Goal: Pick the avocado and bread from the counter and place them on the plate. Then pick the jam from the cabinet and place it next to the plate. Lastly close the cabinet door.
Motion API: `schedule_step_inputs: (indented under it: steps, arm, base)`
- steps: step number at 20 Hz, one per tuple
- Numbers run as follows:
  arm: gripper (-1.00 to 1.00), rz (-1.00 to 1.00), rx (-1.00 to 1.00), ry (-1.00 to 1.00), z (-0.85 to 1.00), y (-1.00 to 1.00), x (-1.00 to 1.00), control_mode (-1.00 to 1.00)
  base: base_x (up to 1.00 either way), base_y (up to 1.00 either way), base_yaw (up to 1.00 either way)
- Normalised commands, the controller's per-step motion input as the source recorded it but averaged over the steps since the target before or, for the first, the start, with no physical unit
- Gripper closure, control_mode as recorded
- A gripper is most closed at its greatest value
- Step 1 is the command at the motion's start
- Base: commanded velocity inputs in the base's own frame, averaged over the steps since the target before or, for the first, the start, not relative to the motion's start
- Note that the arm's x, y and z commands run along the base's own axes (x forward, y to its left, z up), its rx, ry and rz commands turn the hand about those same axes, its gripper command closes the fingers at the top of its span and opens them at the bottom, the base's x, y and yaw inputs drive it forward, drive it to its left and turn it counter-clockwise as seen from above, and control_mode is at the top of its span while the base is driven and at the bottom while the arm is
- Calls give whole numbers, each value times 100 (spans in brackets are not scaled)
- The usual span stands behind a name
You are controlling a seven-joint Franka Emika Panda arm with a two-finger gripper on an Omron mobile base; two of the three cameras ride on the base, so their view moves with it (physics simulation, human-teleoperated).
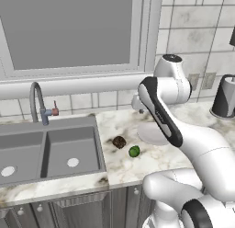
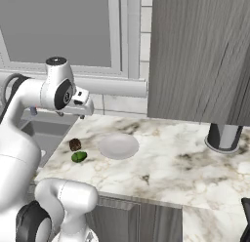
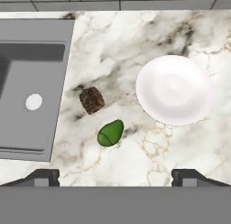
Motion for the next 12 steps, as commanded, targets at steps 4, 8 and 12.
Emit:
schedule_step_inputs:
  steps: [4,8,12]
  arm:
    - [-100,4,0,2,-23,22,-4,-100]
    - [-100,5,-1,4,-26,23,0,-100]
    - [-100,6,-1,7,-26,20,0,-100]
  base:
    - [0,0,0]
    - [0,0,0]
    - [0,0,0]
